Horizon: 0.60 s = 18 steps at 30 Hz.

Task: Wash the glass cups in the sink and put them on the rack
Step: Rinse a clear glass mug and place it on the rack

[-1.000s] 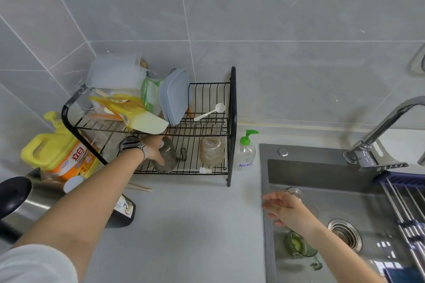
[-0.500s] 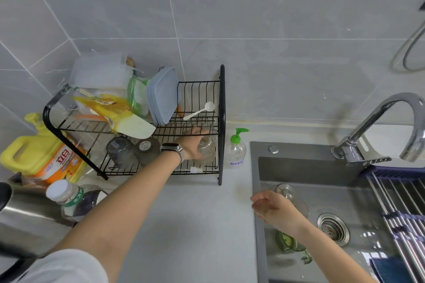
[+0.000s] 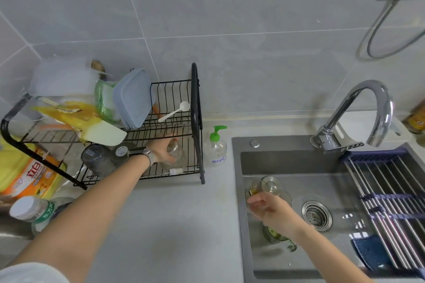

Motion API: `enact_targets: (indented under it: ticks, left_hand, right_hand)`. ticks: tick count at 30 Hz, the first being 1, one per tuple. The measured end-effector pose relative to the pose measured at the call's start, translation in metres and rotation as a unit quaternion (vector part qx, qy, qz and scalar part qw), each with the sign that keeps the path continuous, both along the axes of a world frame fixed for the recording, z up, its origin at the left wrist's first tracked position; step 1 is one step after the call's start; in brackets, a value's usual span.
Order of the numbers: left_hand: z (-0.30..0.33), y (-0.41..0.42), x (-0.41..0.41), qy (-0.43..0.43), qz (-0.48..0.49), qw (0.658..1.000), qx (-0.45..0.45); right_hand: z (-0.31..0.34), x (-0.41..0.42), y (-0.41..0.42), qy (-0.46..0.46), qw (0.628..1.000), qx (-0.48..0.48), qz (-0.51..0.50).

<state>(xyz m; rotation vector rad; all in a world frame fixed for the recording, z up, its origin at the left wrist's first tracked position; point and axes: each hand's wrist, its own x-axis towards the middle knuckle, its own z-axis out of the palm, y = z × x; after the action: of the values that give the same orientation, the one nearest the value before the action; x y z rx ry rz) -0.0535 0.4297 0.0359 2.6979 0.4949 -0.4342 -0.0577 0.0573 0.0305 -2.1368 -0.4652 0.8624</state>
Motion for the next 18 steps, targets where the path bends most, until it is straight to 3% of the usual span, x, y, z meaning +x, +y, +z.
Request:
enact_targets:
  ticks: [11,15,18]
  left_hand:
    - [0.014,-0.019,-0.019,0.046,0.056,0.991,0.115]
    - [0.028,-0.069,-0.056,-0.116,0.107,0.979,0.131]
    - [0.034,-0.126,-0.087,-0.256,0.149,0.955,0.017]
  right_hand:
    - [-0.012,0.009,-0.03,0.037,0.999,-0.019,-0.002]
    - [-0.019,0.021,-0.061,0.05,0.998,-0.034,-0.03]
    - [-0.028,0.037,-0.087,0.059,0.996,-0.053,-0.05]
